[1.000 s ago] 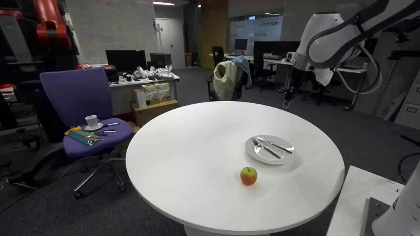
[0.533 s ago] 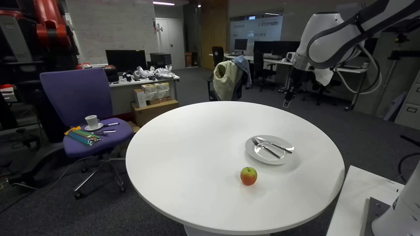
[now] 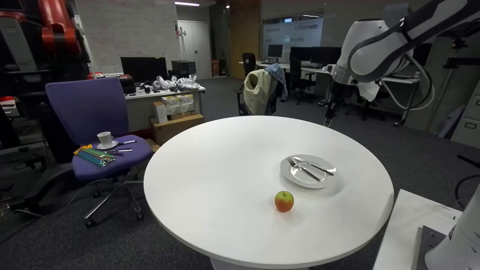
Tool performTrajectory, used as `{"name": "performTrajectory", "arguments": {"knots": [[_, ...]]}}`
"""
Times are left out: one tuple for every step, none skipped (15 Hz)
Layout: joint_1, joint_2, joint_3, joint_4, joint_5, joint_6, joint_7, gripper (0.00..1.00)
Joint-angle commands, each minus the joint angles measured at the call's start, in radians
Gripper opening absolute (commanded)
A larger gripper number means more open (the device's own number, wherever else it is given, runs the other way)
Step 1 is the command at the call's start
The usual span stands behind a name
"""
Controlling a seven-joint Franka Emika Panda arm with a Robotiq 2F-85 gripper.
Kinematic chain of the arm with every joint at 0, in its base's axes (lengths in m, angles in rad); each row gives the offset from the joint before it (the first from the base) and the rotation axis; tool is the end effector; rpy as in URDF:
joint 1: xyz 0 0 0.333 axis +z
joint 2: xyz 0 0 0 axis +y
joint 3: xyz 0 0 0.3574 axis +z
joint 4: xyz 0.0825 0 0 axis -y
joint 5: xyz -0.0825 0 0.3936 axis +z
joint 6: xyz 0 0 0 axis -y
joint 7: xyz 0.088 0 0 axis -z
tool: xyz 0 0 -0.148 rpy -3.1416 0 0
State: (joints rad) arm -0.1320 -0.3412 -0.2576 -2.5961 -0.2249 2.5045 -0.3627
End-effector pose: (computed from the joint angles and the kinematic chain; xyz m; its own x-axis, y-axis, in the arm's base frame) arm 0.4044 -0.1684 0.3862 0.9697 0.1544 0.1894 0.1235 -0.9784 0.1656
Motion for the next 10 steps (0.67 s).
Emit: {"name": "performTrajectory", "arguments": {"knots": [[-0.006, 0.054, -0.009, 0.012, 0.027, 0.012, -0.04, 1.0], [-0.007, 0.071, -0.011, 0.013, 0.028, 0.021, -0.041, 1.0], [-0.01, 0.086, -0.012, 0.013, 0.027, 0.033, -0.04, 1.0], [-0.017, 0.103, -0.009, 0.015, 0.014, 0.049, -0.027, 1.0], [-0.029, 0.124, -0.003, 0.014, -0.004, 0.093, 0.002, 1.0], [-0.029, 0.143, -0.005, 0.015, 0.003, 0.13, 0.001, 1.0], [-0.033, 0.165, -0.005, 0.018, 0.004, 0.17, 0.006, 1.0], [-0.036, 0.192, -0.004, 0.022, 0.01, 0.209, 0.011, 1.0], [-0.038, 0.221, -0.004, 0.028, 0.016, 0.248, 0.014, 1.0], [-0.037, 0.245, -0.004, 0.034, 0.031, 0.27, 0.01, 1.0]]}}
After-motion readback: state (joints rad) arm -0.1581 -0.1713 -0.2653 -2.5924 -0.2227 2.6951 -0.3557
